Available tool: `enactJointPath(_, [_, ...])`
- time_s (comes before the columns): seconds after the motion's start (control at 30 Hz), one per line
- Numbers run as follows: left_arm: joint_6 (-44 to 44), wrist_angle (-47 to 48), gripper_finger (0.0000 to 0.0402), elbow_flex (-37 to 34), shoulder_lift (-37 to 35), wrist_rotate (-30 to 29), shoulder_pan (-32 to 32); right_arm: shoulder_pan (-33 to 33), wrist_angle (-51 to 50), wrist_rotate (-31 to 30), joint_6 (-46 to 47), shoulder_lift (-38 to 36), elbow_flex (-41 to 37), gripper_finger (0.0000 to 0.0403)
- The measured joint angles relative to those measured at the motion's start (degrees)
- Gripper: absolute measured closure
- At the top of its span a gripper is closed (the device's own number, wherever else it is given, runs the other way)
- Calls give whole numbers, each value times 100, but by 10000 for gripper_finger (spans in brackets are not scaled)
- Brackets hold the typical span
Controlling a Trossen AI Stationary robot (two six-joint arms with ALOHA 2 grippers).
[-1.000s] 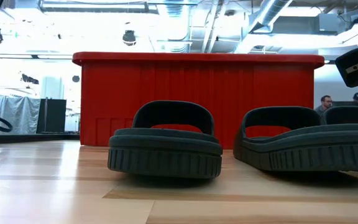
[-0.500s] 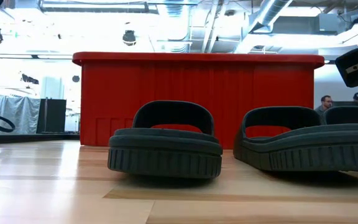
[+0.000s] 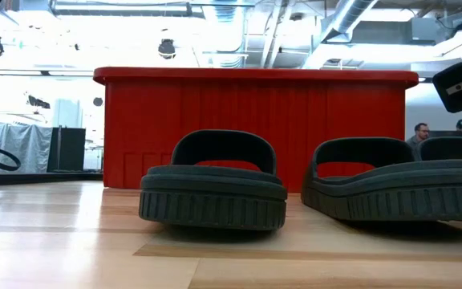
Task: Pick and place slides into bin
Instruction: Put the black slide into the red container
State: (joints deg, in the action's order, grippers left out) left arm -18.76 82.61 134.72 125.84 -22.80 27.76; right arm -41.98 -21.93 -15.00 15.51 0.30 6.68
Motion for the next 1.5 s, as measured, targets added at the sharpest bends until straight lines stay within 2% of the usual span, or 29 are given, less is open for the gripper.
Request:
enactJointPath(0.4, [-467, -423, 221, 0, 214, 49, 456, 0, -4, -1, 0, 1, 0, 300])
enactJointPath(0.87, [-939, -887, 221, -2, 1371, 324, 1089, 0, -15, 1, 0, 3, 0, 300])
enactJointPath(1.17, [-956, -838, 221, -2, 1848, 297, 1070, -2, -24, -1, 0, 5, 0, 300])
enactJointPath(1.4, [-937, -818, 221, -2, 1886, -138, 944, 0, -28, -1, 0, 6, 2, 300])
enactJointPath(1.5, [-895, -758, 221, 2, 1906, -151, 827, 0, -28, -1, 0, 6, 1, 300])
